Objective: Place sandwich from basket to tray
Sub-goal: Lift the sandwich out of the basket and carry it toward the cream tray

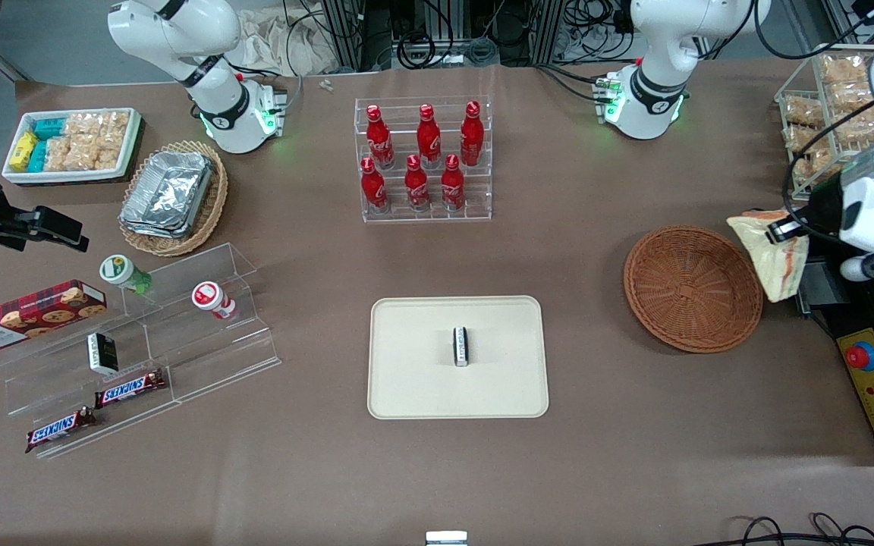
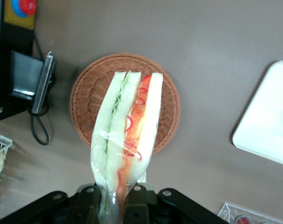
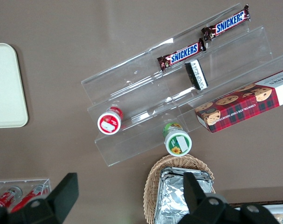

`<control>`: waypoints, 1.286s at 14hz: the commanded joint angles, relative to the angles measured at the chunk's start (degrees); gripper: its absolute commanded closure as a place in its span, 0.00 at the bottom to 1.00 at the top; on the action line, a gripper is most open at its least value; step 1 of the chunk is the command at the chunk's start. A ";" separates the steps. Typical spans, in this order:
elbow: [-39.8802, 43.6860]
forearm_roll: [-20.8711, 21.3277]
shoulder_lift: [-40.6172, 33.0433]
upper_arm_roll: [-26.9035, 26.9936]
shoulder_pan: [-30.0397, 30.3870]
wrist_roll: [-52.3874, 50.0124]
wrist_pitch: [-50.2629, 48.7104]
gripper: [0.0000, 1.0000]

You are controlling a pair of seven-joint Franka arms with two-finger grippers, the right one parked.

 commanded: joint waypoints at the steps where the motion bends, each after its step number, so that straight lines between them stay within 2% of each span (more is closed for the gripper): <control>1: 3.90 2.06 4.40 -4.77 -1.21 0.36 -1.76 1.00; 4: 3.90 1.98 8.96 -10.74 -1.38 -3.50 -0.27 1.00; 7: 3.64 2.06 15.47 -16.29 -3.48 -13.15 6.14 1.00; 8: 3.72 2.33 17.40 -16.56 -6.02 -15.71 8.15 1.00; 11: 3.90 6.89 23.03 -16.56 -11.83 -21.17 16.05 1.00; 15: 3.90 6.99 30.94 -16.56 -12.72 -20.57 29.33 1.00; 18: 4.16 8.04 33.50 -16.56 -12.64 -17.50 33.92 1.00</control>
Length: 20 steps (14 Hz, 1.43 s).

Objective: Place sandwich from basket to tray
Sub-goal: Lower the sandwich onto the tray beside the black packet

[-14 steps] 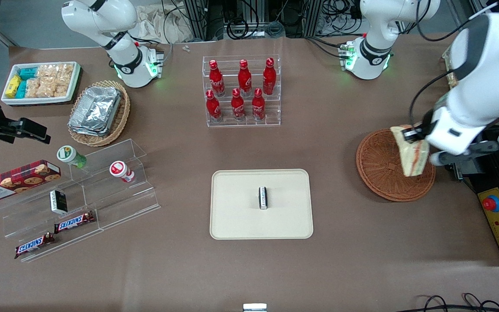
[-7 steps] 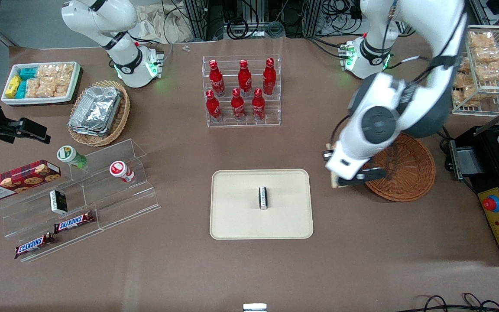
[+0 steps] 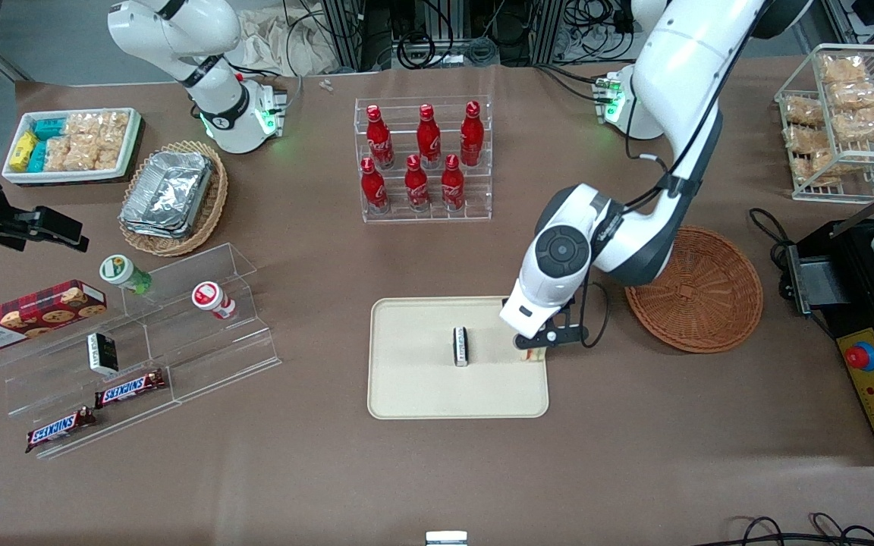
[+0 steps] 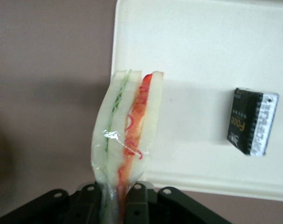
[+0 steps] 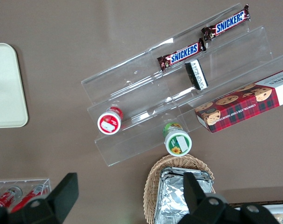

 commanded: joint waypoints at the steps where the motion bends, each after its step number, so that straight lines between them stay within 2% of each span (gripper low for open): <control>1: 3.15 1.44 2.39 0.00 0.03 1.86 0.93 1.00; 6: 9.38 1.26 7.49 0.00 0.03 2.91 1.81 1.00; 10: 10.02 1.44 9.17 0.09 0.21 3.09 2.78 0.99; 11: 10.36 1.35 9.60 0.09 0.21 3.00 2.87 0.81; 12: 12.11 1.26 10.65 0.09 0.21 2.57 2.78 0.35; 13: 12.30 1.44 10.84 0.09 0.21 2.82 2.78 0.01; 20: 13.18 1.18 9.35 0.17 0.74 2.65 1.99 0.00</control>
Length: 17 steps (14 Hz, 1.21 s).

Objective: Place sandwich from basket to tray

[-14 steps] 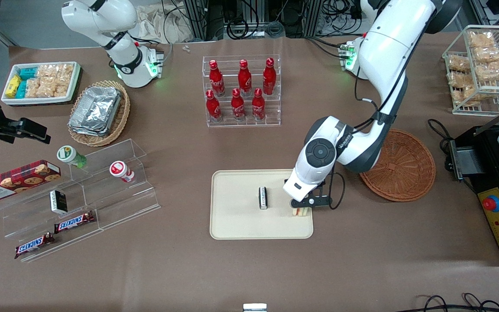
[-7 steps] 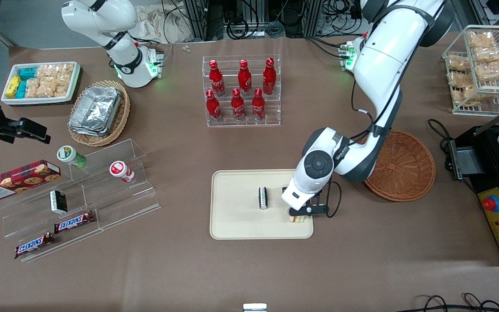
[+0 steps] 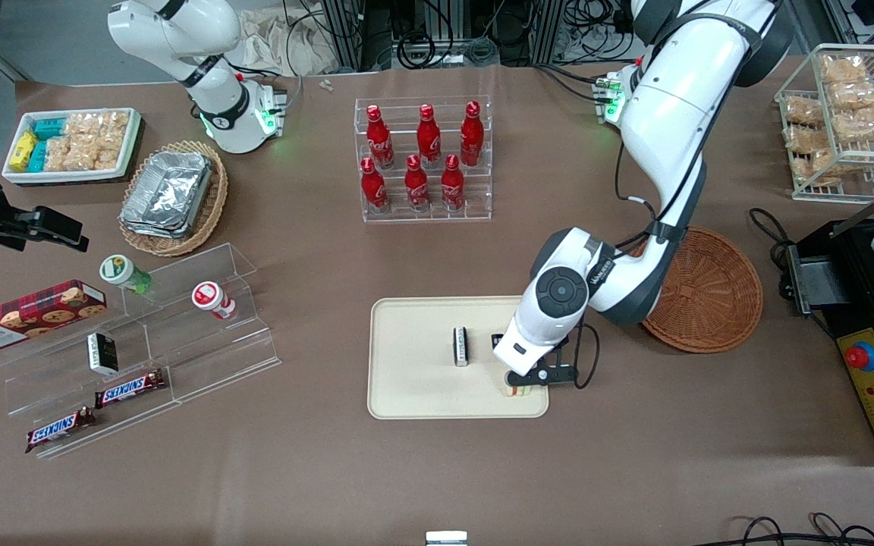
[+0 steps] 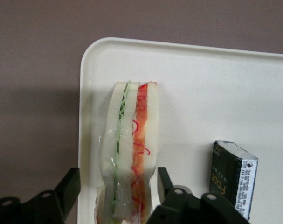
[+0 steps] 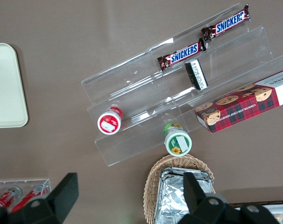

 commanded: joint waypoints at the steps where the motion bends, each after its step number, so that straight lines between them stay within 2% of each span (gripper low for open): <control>1: 1.51 0.42 -1.58 -0.14 0.27 -0.14 -0.96 0.00; 3: 1.42 0.25 -4.83 0.04 0.96 -0.40 -3.49 0.00; 10: -1.11 0.07 -20.47 -0.05 6.50 1.35 -23.80 0.00; 12: -9.70 0.07 -28.36 -0.05 8.61 2.40 -22.42 0.00; 14: -17.44 -0.19 -35.75 -0.05 11.93 7.74 -20.66 0.00; 17: -22.57 -5.11 -42.80 0.13 20.09 20.73 -21.87 0.00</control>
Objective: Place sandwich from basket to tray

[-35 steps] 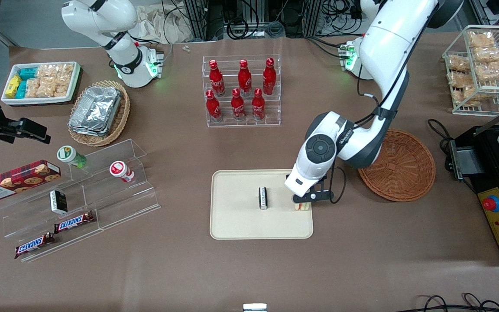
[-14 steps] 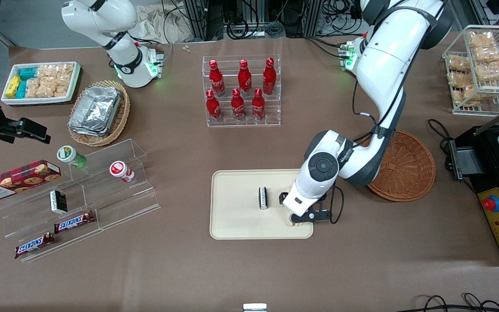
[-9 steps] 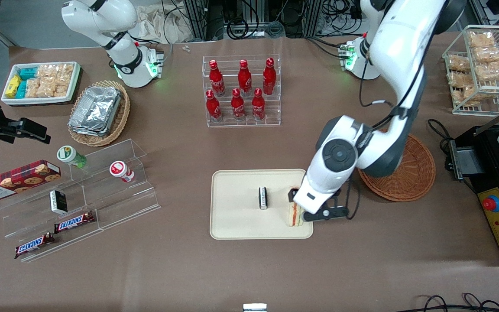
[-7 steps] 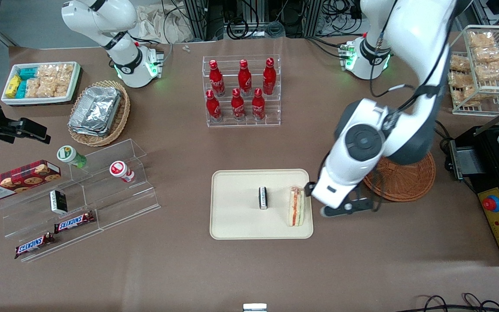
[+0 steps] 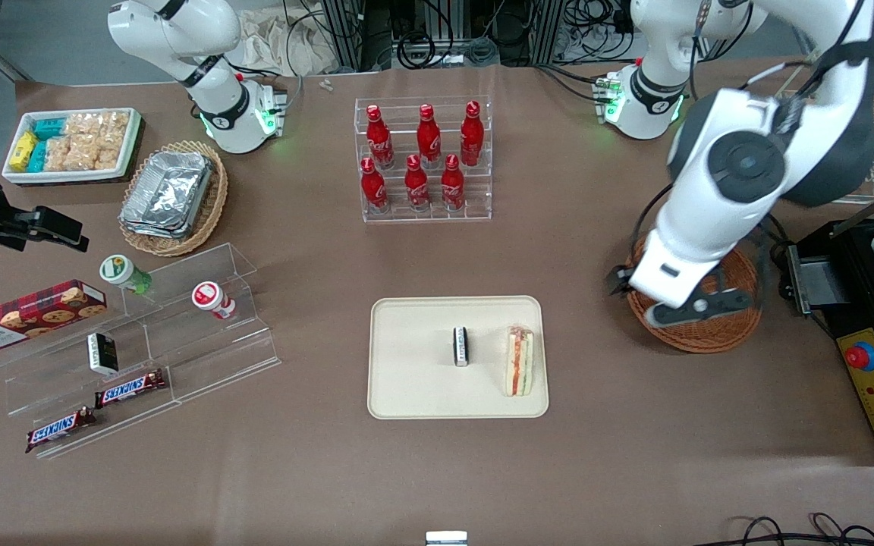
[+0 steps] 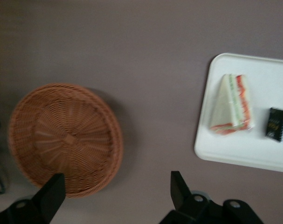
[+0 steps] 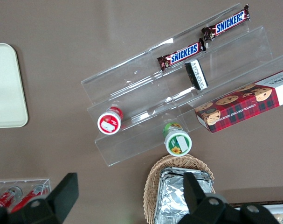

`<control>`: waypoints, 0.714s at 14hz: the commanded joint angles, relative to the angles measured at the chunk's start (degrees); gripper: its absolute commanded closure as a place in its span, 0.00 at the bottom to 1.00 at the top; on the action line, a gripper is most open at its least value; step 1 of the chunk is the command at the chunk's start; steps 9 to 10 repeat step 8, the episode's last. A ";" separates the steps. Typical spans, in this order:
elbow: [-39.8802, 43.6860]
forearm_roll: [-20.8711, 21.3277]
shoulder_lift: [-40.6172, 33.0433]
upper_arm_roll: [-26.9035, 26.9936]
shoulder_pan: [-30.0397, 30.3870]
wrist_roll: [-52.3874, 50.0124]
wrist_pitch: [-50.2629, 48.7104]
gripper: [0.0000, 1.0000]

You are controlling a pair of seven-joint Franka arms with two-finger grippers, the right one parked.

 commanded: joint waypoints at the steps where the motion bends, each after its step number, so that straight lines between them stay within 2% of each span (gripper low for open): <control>1: -6.53 -3.36 -7.89 -0.26 8.18 13.14 -1.01 0.00; 3: -1.99 -3.27 -6.85 -0.26 10.74 15.91 -4.53 0.00; 6: 4.27 -2.83 -2.90 1.05 11.02 16.26 -9.99 0.00; 10: 4.98 -2.13 -2.45 1.14 10.93 16.00 -10.08 0.00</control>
